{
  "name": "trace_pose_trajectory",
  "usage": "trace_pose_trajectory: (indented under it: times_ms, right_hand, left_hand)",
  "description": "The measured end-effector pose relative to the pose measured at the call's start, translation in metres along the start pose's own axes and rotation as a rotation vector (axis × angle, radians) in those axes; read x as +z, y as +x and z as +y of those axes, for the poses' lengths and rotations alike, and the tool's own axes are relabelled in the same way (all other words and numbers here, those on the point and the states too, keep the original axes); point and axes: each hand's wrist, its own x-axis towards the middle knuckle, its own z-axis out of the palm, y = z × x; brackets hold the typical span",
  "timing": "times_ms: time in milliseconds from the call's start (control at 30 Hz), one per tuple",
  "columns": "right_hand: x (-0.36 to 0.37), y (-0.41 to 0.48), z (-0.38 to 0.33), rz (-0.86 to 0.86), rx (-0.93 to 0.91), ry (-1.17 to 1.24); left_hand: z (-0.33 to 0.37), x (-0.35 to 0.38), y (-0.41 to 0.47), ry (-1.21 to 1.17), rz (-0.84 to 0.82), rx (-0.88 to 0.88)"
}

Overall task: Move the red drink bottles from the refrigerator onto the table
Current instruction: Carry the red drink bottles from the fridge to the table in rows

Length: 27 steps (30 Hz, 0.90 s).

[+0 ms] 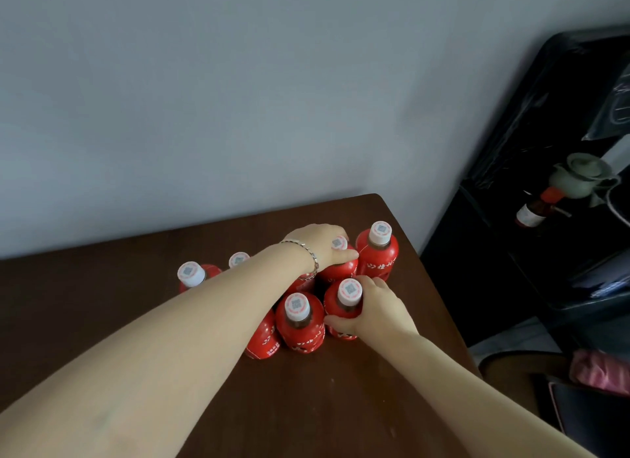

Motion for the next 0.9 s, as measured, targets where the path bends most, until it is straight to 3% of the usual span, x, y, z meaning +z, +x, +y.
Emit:
trace_pose_trajectory:
  times_ms: [133, 233, 300, 367, 433, 567, 700, 900]
  right_hand:
    - [-0.001, 0.001, -0.003, -0.012, 0.012, -0.053]
    - [-0.010, 0.003, 0.001, -0.187, 0.055, -0.029]
    - [-0.028, 0.004, 0.005, -0.267, 0.126, -0.133]
    - [-0.050, 0.015, 0.012, -0.149, 0.199, -0.240]
    - [-0.066, 0.031, 0.014, -0.016, 0.207, -0.115]
    - [-0.063, 0.058, 0.013, 0.021, -0.002, 0.200]
    - [-0.053, 0.063, 0.015, 0.130, -0.014, 0.114]
    - [-0.066, 0.050, 0.006, 0.026, 0.043, -0.067]
  left_hand:
    - [0.001, 0.000, -0.005, 0.036, 0.008, -0.036]
    - [0.003, -0.002, -0.017, 0.041, -0.010, -0.031]
    - [0.002, -0.001, -0.030, -0.026, 0.072, 0.011]
    - [-0.001, 0.002, -0.046, -0.063, 0.207, 0.049]
    - [-0.004, 0.012, -0.062, -0.033, 0.271, 0.077]
    - [-0.004, 0.039, -0.082, 0.135, 0.182, 0.084]
    - [-0.010, 0.053, -0.077, 0.202, 0.167, 0.058]
    - [-0.003, 0.043, -0.081, 0.263, 0.104, 0.038]
